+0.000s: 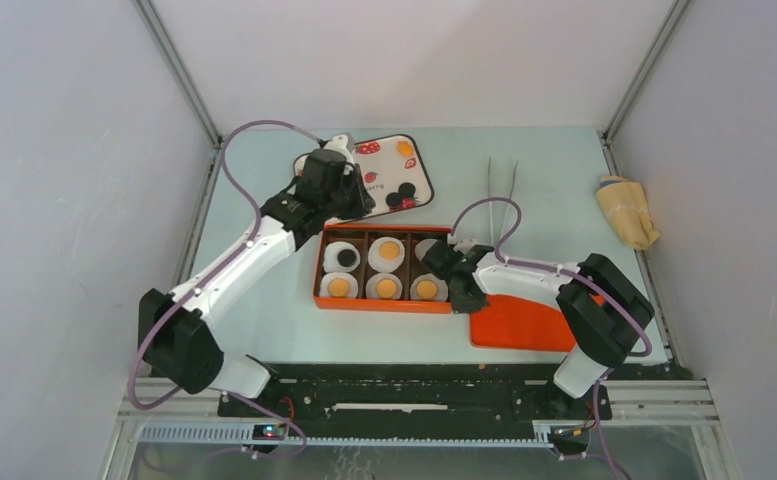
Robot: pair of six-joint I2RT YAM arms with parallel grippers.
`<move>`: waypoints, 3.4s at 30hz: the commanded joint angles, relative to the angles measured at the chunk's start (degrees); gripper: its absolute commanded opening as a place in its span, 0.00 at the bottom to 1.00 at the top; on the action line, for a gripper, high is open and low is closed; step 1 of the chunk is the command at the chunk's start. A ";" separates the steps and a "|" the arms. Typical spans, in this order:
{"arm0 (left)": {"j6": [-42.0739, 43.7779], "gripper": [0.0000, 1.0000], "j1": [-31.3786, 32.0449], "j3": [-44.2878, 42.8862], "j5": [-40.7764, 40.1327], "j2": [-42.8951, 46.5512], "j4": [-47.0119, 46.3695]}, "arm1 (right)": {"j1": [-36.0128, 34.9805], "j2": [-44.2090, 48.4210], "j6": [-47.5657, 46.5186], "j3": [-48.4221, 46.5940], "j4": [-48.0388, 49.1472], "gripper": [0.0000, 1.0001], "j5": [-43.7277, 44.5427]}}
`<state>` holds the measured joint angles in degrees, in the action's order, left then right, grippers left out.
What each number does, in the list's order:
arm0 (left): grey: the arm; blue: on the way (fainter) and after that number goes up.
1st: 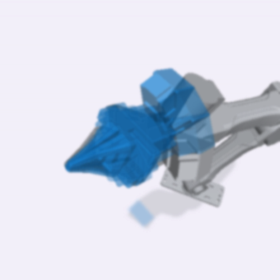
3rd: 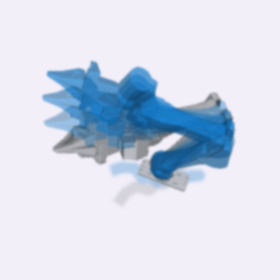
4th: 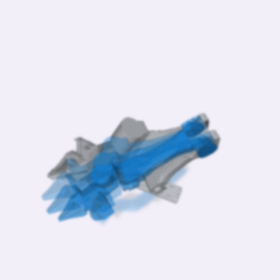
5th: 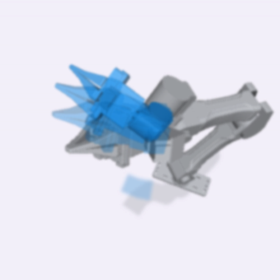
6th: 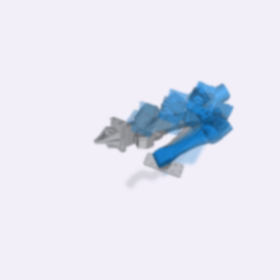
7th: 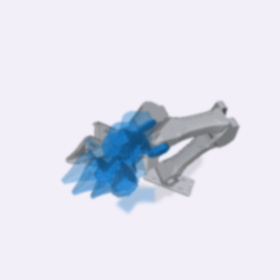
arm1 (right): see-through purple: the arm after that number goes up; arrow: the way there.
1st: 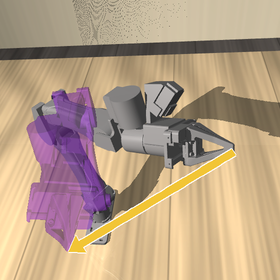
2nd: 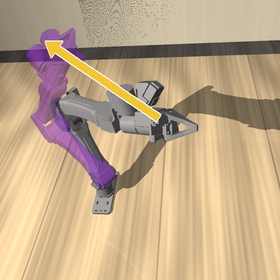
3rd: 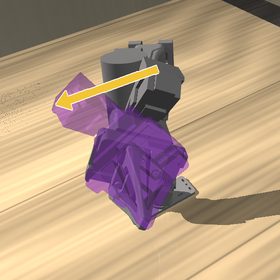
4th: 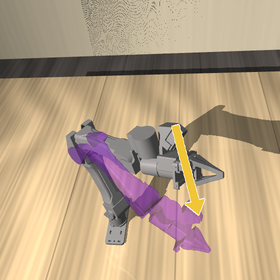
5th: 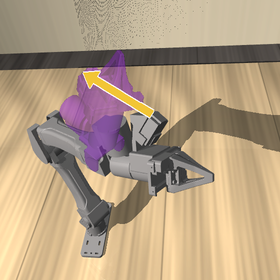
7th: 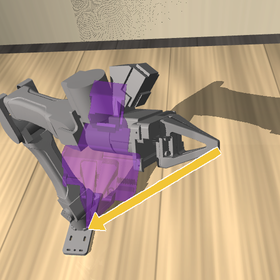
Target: Pack the cookies
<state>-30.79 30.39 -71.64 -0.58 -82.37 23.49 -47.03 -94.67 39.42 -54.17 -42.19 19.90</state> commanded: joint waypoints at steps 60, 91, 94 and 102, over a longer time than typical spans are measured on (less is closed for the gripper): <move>-13.79 0.62 -7.28 3.14 66.48 -22.19 -43.79 | -31.46 3.63 -37.81 -28.97 -5.66 0.00 30.74; 0.16 0.62 -8.41 -10.14 67.74 -28.49 -18.90 | -37.82 8.71 -37.94 -27.74 -4.96 0.00 35.01; 4.10 0.62 -8.57 -11.24 66.20 -28.72 -13.19 | -38.31 8.53 -37.75 -28.08 -5.85 0.00 36.30; 8.57 0.61 -10.24 -15.19 59.03 -29.57 -0.64 | -38.43 7.30 -36.47 -29.68 -10.60 0.00 42.40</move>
<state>-26.98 21.28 -81.54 62.94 -111.37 13.98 -84.99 -88.71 2.92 -81.30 -50.48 55.88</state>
